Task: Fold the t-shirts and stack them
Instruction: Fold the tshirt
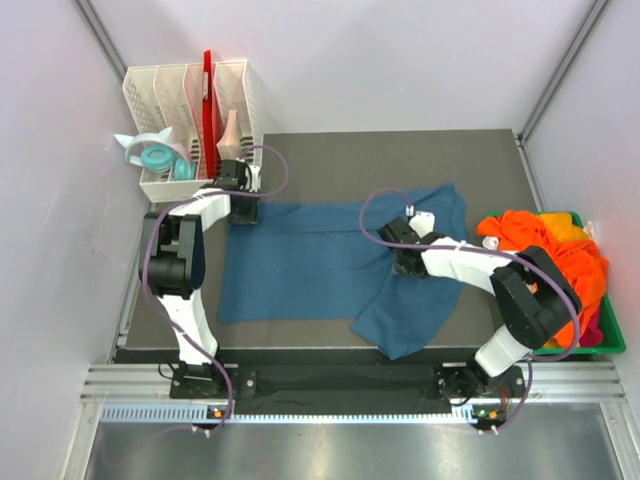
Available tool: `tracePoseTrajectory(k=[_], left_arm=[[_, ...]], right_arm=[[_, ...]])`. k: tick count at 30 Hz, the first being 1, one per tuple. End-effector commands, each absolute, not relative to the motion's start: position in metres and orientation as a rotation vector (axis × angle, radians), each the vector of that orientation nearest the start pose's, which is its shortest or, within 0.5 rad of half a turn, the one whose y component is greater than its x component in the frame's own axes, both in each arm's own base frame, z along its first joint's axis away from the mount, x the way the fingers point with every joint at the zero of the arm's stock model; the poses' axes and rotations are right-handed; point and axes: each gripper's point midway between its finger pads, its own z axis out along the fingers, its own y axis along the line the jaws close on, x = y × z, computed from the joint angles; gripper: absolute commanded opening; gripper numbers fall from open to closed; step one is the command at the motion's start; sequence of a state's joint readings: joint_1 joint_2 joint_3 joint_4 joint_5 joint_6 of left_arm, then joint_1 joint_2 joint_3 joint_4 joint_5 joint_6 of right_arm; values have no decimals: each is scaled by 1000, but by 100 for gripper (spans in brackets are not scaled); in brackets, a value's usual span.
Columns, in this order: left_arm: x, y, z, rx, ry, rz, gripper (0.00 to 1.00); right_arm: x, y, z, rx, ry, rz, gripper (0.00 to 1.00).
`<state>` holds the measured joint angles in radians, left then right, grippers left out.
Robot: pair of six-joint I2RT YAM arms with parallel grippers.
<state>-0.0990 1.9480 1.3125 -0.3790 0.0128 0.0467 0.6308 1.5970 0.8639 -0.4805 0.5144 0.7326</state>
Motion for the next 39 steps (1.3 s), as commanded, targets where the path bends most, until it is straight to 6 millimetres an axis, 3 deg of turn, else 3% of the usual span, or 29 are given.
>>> tracePoseTrajectory(k=[1,7,16,18,21,22,24,25,26,27,28,30,34,39], left_arm=[[458,-36,21,166,2574,29,37],[466,-39,30,166,2554,13,37],[471,-53,74,198,2474,-79,40],[472,-56,83,199,2453,-102,40],[475,-63,117,206,2358,-148,43],[473,-65,134,209,2315,-167,43],[473,-72,151,210,2269,-214,44],[469,-74,157,210,2258,-228,44],[466,-77,157,219,2258,-251,44],[463,-81,155,228,2265,-273,44],[456,-83,146,240,2289,-277,43],[449,-83,131,264,2325,-259,42],[431,-80,92,271,2418,-224,40],[420,-77,72,270,2460,-215,40]], right_arm=[[259,136,6,285,2601,-166,45],[233,131,4,292,2640,-164,45],[233,126,48,276,2576,-174,50],[250,126,68,290,2478,-150,53],[289,132,115,293,2351,-128,55],[308,138,143,279,2297,-106,56],[329,136,154,267,2269,-161,55],[343,139,171,242,2241,-166,55],[351,137,173,227,2237,-199,52],[360,132,162,184,2263,-270,51],[372,132,170,175,2249,-293,50],[386,118,153,139,2289,-419,49],[415,112,147,135,2289,-445,49],[436,107,133,122,2312,-482,48]])
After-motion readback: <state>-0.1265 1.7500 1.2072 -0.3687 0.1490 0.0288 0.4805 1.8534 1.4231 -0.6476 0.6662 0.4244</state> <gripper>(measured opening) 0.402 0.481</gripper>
